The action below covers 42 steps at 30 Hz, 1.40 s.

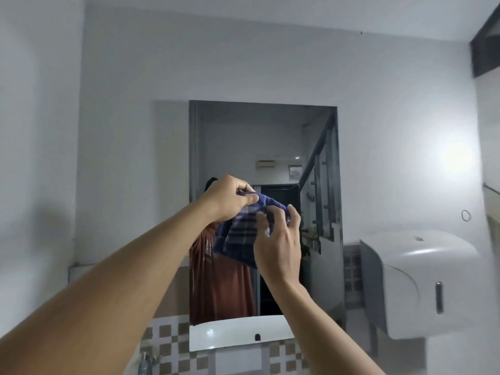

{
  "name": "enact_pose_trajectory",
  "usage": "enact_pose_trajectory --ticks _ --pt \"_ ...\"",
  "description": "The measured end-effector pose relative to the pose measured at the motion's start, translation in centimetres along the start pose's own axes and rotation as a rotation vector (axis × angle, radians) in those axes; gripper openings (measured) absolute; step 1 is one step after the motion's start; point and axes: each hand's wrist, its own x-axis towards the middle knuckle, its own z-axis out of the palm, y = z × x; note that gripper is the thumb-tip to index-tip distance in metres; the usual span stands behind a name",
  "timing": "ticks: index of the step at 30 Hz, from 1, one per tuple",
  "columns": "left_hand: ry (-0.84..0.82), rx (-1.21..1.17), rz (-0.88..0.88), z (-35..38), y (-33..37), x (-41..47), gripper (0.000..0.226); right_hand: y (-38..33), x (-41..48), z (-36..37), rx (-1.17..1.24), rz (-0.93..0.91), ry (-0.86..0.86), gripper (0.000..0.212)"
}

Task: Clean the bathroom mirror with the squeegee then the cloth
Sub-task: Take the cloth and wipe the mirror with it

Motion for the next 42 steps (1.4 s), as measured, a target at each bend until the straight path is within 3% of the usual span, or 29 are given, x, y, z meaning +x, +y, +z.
enact_pose_trajectory --ticks 3,5,8,11,14,16,20,27,31,42 --pt "-0.038 -0.034 -0.005 -0.4 2.1 1.5 0.017 -0.5 0.0 0.3 0.005 0.036 -0.100 0.081" --pt "-0.059 -0.070 -0.001 -0.6 2.9 2.1 0.018 -0.4 0.5 0.6 0.006 -0.005 -0.084 0.084" --pt "-0.023 -0.120 0.000 -1.1 3.3 2.3 0.022 0.2 2.2 1.6 -0.008 -0.086 0.002 0.072" --pt "0.269 -0.181 -0.023 -0.9 1.1 2.4 0.029 0.9 4.4 2.9 -0.080 -0.156 0.059 0.074" --pt "0.638 0.157 0.018 0.6 -4.1 1.0 0.032 0.5 7.4 3.8 -0.122 -0.221 0.089 0.070" --pt "0.614 0.359 0.103 1.9 -7.7 -0.2 0.035 -0.8 9.6 4.1 -0.136 -0.291 0.106 0.063" --pt "0.479 0.639 0.198 4.4 -11.4 -1.3 0.060 -3.7 14.0 5.3 -0.281 -0.474 0.133 0.070" --pt "0.411 0.716 0.208 6.5 -13.1 -1.1 0.084 -6.1 18.6 9.0 -0.660 -0.741 0.063 0.077" --pt "0.434 0.719 0.221 6.8 -13.4 -1.0 0.084 -6.4 18.2 10.6 -0.672 -0.772 0.037 0.064" --pt "0.461 0.736 0.227 7.1 -14.0 -0.9 0.080 -9.1 19.9 12.0 -0.714 -0.959 -0.009 0.057"
